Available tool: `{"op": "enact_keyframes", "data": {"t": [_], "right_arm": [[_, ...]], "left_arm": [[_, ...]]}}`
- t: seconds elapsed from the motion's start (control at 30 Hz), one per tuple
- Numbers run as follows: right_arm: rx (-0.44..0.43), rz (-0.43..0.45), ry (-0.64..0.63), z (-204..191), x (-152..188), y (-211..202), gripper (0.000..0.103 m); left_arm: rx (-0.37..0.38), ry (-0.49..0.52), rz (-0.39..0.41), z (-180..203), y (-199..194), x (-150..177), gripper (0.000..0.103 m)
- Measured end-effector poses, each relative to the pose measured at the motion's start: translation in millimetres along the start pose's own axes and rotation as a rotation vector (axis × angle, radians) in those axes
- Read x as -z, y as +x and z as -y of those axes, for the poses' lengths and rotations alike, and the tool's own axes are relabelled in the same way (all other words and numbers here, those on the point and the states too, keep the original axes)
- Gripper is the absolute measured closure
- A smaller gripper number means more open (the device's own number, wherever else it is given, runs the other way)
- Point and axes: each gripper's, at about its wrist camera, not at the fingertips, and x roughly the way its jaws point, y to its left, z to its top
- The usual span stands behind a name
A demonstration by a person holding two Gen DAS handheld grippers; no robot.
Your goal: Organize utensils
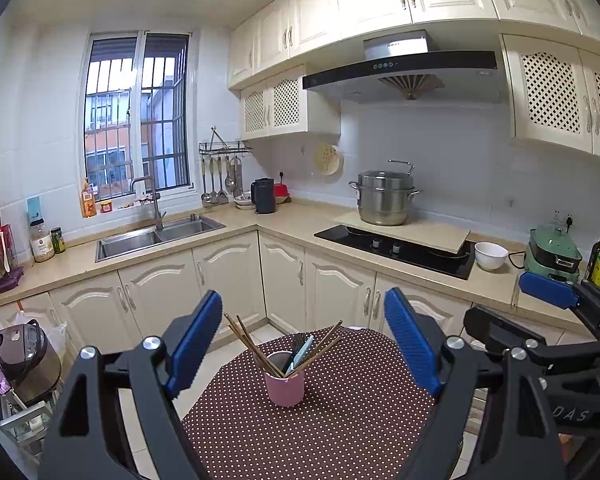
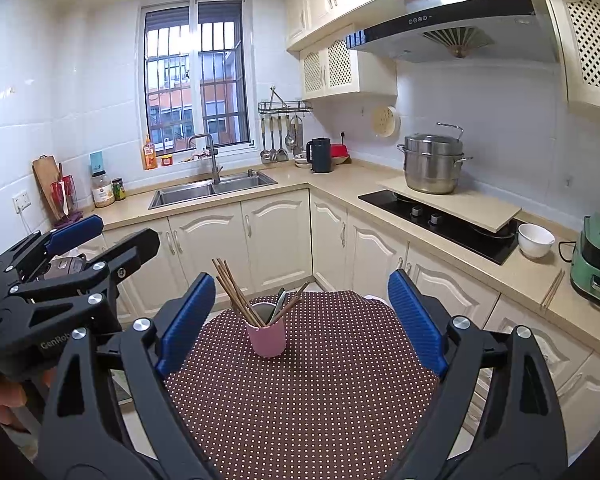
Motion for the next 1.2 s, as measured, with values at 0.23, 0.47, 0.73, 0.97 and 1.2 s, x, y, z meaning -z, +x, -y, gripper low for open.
{"op": "enact_keyframes", "data": {"t": [0.23, 0.47, 0.73, 0.97, 1.2], "right_arm": [[0.0, 0.0, 0.003, -1.4, 0.3, 0.4, 0.016], [0.0, 0.001, 0.003, -1.1, 0.1, 1.2, 0.016], [-0.002, -0.005, 0.004, -1.8, 0.5, 2.1, 0.016], [-0.003, -0.009, 0.005, -2.9, 0.6, 4.4, 0.016], [-0.004, -0.01, 0.006, -2.5, 0.2, 5.0, 0.016]], "left_arm": [[-0.002, 0.005, -0.003, 0.1, 1.7, -1.4, 0.021], [-0.003, 0.007, -0.005, 0.4, 2.3, -0.4, 0.021], [-0.008, 0.005, -0.011, 0.1, 4.2, 1.4, 0.021], [-0.011, 0.004, -0.015, -3.6, 5.1, 2.3, 0.021], [-0.008, 0.001, -0.016, -4.8, 5.4, 3.1, 0.021]]}}
